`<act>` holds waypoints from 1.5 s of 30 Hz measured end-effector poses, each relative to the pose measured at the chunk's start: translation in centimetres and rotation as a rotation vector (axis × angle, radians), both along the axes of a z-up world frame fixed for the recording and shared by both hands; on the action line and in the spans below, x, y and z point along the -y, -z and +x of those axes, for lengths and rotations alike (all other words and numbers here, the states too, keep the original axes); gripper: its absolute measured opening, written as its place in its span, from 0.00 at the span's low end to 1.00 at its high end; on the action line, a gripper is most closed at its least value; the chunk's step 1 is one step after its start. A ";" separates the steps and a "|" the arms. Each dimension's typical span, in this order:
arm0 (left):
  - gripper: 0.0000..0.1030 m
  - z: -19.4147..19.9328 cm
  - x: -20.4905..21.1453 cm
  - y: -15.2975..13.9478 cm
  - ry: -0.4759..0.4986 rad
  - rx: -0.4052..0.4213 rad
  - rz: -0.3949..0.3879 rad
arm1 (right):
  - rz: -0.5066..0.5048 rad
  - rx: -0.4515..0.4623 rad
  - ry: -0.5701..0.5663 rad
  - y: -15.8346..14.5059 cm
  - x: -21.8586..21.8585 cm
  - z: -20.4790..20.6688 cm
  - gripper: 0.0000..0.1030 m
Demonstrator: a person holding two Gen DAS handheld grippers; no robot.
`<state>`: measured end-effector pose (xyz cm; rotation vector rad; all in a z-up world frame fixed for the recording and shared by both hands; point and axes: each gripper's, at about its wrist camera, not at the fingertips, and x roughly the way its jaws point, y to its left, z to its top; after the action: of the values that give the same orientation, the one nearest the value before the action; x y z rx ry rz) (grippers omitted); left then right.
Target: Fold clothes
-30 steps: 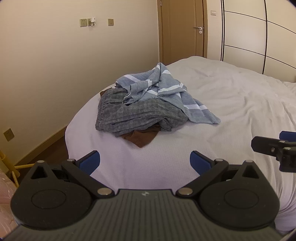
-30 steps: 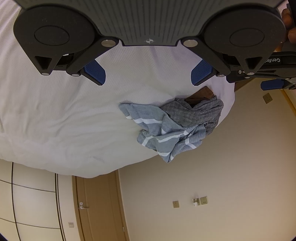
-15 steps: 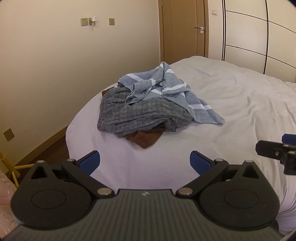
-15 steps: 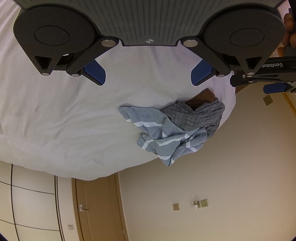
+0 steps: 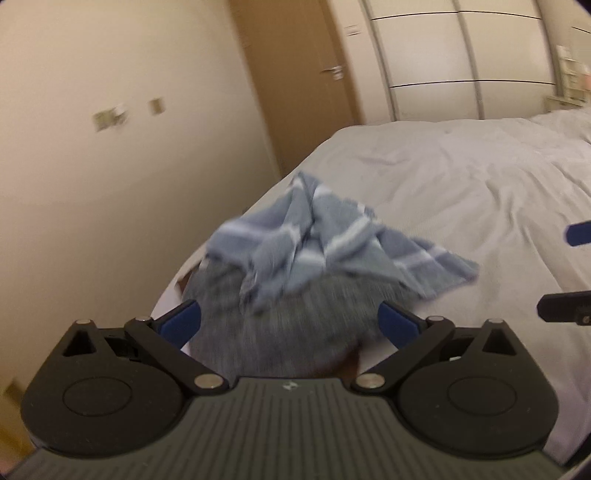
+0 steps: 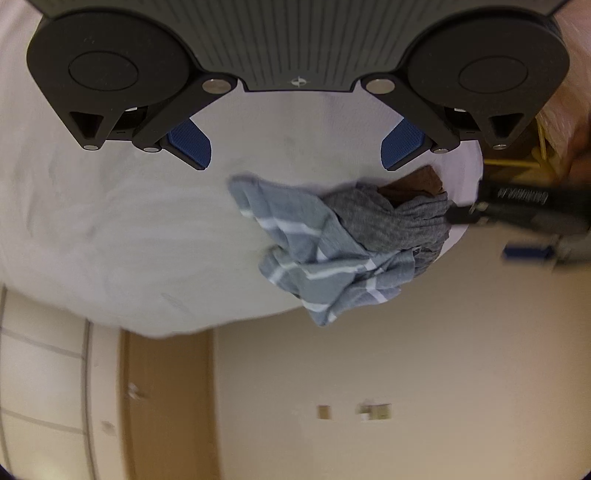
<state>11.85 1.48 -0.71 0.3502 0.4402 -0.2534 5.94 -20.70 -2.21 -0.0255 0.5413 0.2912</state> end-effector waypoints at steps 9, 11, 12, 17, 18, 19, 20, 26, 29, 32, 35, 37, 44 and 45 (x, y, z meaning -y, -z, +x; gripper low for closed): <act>0.62 10.8 -0.5 2.4 0.015 -0.111 0.029 | -0.085 0.052 -0.138 0.9 -2.0 9.4 0.70; 0.50 11.7 -0.5 2.9 0.034 -0.118 0.030 | -0.078 0.057 -0.169 1.3 -2.6 11.6 0.68; 0.32 12.0 -0.5 3.0 0.053 -0.122 0.033 | -0.086 0.064 -0.184 1.5 -3.1 12.7 0.68; 0.05 12.8 -0.3 2.7 0.097 -0.126 0.054 | -0.127 0.065 -0.244 3.2 -5.9 17.2 0.67; 0.04 12.9 -0.2 2.7 0.102 -0.123 0.056 | -0.126 0.064 -0.250 3.5 -6.3 17.8 0.67; 0.04 12.8 -0.2 2.6 0.108 -0.116 0.057 | -0.123 0.063 -0.249 3.8 -6.5 18.2 0.67; 0.04 12.6 0.0 2.5 0.115 -0.106 0.058 | -0.115 0.059 -0.245 3.9 -6.6 18.6 0.66; 0.04 10.6 0.9 -1.0 0.159 0.009 0.006 | -0.095 0.075 -0.199 3.1 -5.8 18.7 0.06; 0.04 8.5 2.0 -4.1 0.218 0.082 -0.048 | -0.076 0.155 -0.162 0.6 -3.4 16.4 0.05; 0.04 5.3 4.0 -7.1 0.314 0.145 -0.117 | -0.069 0.232 -0.112 -2.4 -0.1 12.9 0.05; 0.04 1.0 7.0 -8.9 0.450 0.180 -0.184 | -0.094 0.302 -0.028 -5.1 4.0 7.5 0.04; 0.04 -1.8 9.1 -9.3 0.543 0.183 -0.232 | -0.108 0.335 0.042 -6.9 7.1 3.4 0.04; 0.05 -10.8 19.2 -3.7 0.784 -0.033 -0.379 | -0.171 0.389 0.336 -9.4 16.2 -13.1 0.05; 0.05 -11.9 20.8 -2.2 0.805 -0.093 -0.378 | -0.179 0.375 0.382 -8.9 17.4 -15.4 0.05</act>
<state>-0.08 -19.34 1.45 0.1276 0.3140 -1.1248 -9.45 -38.15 6.71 -0.1458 0.1903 -0.1364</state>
